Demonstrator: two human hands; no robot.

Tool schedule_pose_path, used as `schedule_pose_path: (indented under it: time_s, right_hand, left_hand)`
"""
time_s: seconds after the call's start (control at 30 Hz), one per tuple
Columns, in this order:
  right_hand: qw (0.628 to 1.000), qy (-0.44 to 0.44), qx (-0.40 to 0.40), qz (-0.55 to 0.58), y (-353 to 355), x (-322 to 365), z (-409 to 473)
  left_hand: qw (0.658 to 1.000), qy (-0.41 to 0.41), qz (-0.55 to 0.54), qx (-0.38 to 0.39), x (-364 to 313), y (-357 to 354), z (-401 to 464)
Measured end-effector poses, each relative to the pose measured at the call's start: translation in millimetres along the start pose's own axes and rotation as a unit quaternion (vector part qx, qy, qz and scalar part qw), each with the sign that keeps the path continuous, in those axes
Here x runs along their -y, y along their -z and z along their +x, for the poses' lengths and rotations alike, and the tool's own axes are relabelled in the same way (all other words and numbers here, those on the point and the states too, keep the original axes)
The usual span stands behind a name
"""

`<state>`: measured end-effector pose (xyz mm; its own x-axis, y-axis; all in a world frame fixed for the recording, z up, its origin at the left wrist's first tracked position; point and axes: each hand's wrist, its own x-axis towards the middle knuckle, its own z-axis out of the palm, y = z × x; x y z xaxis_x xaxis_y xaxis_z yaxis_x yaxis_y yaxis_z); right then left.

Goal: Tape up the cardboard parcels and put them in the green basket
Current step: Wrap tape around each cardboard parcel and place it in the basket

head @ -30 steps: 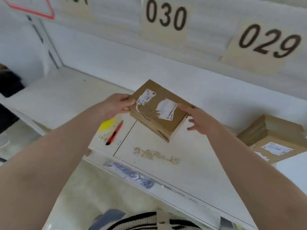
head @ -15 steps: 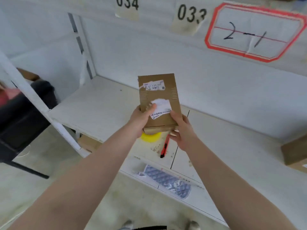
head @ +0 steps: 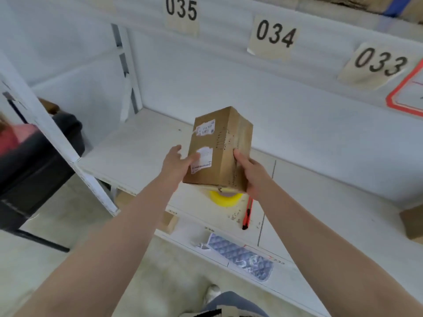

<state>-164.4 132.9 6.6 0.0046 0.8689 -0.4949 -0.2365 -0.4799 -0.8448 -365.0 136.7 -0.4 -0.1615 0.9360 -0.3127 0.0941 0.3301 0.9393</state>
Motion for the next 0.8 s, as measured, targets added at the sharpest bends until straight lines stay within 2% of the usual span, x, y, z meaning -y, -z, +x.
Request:
schedule_pose_path:
  time_s: [0.03, 0.07, 0.13, 0.17, 0.27, 0.3, 0.37, 0.43, 0.5, 0.6, 0.73, 0.8]
  right_hand:
    - [0.999, 0.006, -0.031, -0.013, -10.6, 0.5, 5.6]
    - [0.998, 0.014, -0.048, -0.029, -23.4, 0.6, 11.4]
    - [0.995, 0.045, -0.049, -0.079, -50.5, -1.7, 22.6]
    - [0.992, 0.065, -0.036, -0.103, -63.2, -3.1, 26.4]
    - [0.983, 0.129, 0.02, -0.128, -83.4, -5.2, 36.4]
    - [0.977, 0.151, 0.022, -0.149, -83.7, -2.2, 40.8]
    - [0.963, 0.168, 0.004, -0.211, -79.9, 5.9, 51.8]
    - [0.967, 0.112, 0.005, -0.231, -77.8, 10.9, 61.0]
    - [0.983, 0.021, 0.059, -0.175, -79.9, 8.2, 65.4]
    - [0.99, -0.046, 0.095, -0.089, -88.7, -4.9, 72.7]
    - [0.997, -0.053, -0.014, -0.059, -108.1, -34.0, 89.3]
    - [0.992, -0.062, -0.076, -0.084, -122.2, -53.6, 95.8]
  left_hand:
    - [0.998, -0.035, 0.026, -0.035, -4.4, 0.5, 3.1]
    - [0.998, -0.056, 0.026, -0.031, -10.4, -0.7, 4.7]
    - [0.999, -0.048, 0.01, 0.017, -20.1, -4.5, 8.7]
    - [0.999, -0.034, 0.01, 0.009, -22.7, -3.2, 11.1]
    - [0.996, -0.004, -0.019, -0.083, -20.8, 25.6, 23.9]
    - [0.996, 0.019, -0.049, -0.07, -16.4, 39.0, 29.6]
    - [0.992, 0.071, -0.105, 0.004, -6.2, 63.1, 38.3]
    - [0.981, 0.103, -0.143, 0.077, 3.6, 77.1, 46.3]
    - [0.968, 0.123, -0.171, 0.133, 15.2, 82.4, 60.4]
    - [0.97, 0.152, -0.128, 0.14, 22.3, 87.5, 84.8]
    - [0.987, 0.132, -0.043, 0.075, 34.0, 92.7, 127.6]
    - [0.977, 0.171, -0.044, 0.116, 37.0, 91.3, 136.2]
